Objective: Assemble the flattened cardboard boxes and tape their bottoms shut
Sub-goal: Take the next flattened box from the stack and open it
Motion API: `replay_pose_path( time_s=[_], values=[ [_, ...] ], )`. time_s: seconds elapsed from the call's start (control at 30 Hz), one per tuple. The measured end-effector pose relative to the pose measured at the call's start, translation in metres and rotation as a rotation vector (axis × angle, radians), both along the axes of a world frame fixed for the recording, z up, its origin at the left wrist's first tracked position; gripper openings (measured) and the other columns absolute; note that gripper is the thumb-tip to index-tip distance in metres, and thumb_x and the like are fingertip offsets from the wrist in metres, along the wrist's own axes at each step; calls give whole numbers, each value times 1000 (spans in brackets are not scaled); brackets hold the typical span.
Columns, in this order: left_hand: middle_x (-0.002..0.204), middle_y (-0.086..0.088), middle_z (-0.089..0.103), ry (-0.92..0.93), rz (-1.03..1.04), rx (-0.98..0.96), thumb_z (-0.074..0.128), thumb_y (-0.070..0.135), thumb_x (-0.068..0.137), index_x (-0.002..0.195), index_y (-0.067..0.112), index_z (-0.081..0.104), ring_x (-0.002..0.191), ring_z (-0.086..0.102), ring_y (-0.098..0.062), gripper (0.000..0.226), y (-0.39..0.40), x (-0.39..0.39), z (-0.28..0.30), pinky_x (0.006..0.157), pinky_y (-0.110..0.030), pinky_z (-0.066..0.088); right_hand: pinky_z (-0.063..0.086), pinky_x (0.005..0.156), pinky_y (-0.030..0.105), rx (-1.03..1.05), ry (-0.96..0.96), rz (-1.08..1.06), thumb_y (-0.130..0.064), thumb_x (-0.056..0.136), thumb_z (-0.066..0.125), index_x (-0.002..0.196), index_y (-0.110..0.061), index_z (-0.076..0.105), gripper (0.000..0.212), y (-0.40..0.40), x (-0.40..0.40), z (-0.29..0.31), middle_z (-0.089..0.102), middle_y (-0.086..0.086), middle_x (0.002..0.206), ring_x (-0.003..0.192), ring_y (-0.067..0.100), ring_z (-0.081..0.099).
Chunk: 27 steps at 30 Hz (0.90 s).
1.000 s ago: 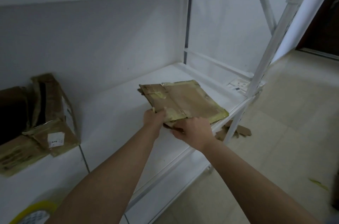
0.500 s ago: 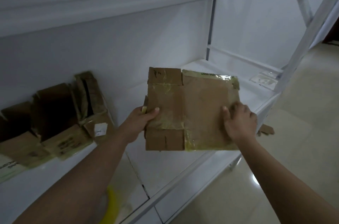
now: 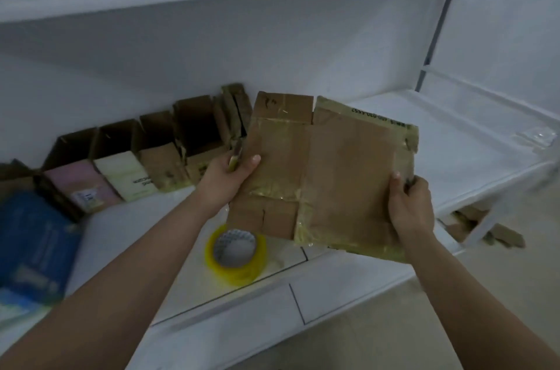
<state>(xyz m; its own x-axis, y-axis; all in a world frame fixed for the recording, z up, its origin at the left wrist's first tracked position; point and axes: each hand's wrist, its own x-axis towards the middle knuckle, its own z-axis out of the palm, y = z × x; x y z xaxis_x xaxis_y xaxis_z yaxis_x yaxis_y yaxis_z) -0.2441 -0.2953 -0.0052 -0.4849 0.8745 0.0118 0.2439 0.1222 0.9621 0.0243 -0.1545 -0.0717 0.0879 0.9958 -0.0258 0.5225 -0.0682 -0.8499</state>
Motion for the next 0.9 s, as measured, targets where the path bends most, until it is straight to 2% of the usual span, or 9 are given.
replay_pose_path(
  time_s=[0.07, 0.17, 0.27, 0.4, 0.53, 0.63, 0.7, 0.8, 0.9],
  values=[
    [82, 18, 71, 2, 28, 6, 61, 36, 92, 100, 24, 68, 72, 67, 6, 16, -25, 2, 3, 58, -8, 49, 44, 90, 46, 5, 52, 34, -49, 101, 36, 131, -7, 42, 52, -23, -4, 2, 53, 14, 129, 112, 36, 54],
    [96, 13, 70, 8, 33, -2, 61, 41, 91, 110, 21, 67, 79, 68, 6, 29, -56, 7, 6, 62, -8, 50, 43, 91, 44, 9, 120, 64, -46, 102, 36, 132, -6, 41, 50, -55, -5, 7, 52, 14, 130, 113, 34, 53],
    [95, 15, 69, 28, 70, 40, 61, 40, 91, 107, 24, 65, 78, 66, 9, 23, -84, 6, 9, 64, -8, 49, 39, 86, 38, 39, 155, 93, -44, 102, 36, 133, -6, 41, 49, -80, -10, 20, 52, 13, 129, 114, 32, 52],
    [92, 18, 67, 64, 163, 112, 62, 38, 90, 100, 29, 64, 82, 65, 8, 13, -126, -11, 17, 68, -10, 48, 43, 91, 42, 83, 201, 140, -43, 102, 39, 135, -9, 42, 47, -109, -33, 41, 55, 10, 126, 113, 31, 53],
    [98, 17, 68, 96, 194, 182, 61, 35, 92, 110, 32, 62, 83, 65, 9, 18, -169, -48, 34, 69, -9, 49, 41, 88, 35, 119, 246, 181, -39, 102, 42, 133, -11, 47, 42, -131, -68, 57, 57, 4, 115, 105, 24, 54],
    [95, 20, 67, 163, 216, 233, 60, 33, 93, 113, 30, 62, 84, 64, 11, 21, -197, -75, 42, 68, -6, 48, 43, 90, 37, 109, 309, 214, -37, 102, 44, 133, -11, 46, 40, -147, -108, 67, 53, -1, 110, 107, 23, 54],
    [99, 20, 68, 200, 240, 248, 60, 35, 93, 118, 29, 62, 90, 63, 8, 26, -214, -95, 45, 77, -11, 48, 44, 92, 38, 89, 338, 229, -36, 102, 43, 134, -10, 46, 40, -160, -141, 71, 55, 3, 114, 109, 25, 54],
    [115, 12, 65, 255, 277, 233, 59, 42, 93, 130, 29, 59, 107, 59, -4, 39, -240, -128, 51, 95, -26, 45, 43, 96, 38, 52, 389, 270, -33, 103, 43, 134, -8, 47, 41, -184, -195, 71, 57, 9, 123, 113, 27, 54],
    [119, 14, 64, 348, 188, 178, 55, 43, 94, 131, 35, 56, 112, 57, -4, 38, -259, -150, 53, 98, -28, 43, 44, 96, 38, -35, 478, 301, -29, 102, 45, 129, -10, 53, 34, -215, -235, 59, 57, 4, 113, 107, 24, 56]
  ],
)
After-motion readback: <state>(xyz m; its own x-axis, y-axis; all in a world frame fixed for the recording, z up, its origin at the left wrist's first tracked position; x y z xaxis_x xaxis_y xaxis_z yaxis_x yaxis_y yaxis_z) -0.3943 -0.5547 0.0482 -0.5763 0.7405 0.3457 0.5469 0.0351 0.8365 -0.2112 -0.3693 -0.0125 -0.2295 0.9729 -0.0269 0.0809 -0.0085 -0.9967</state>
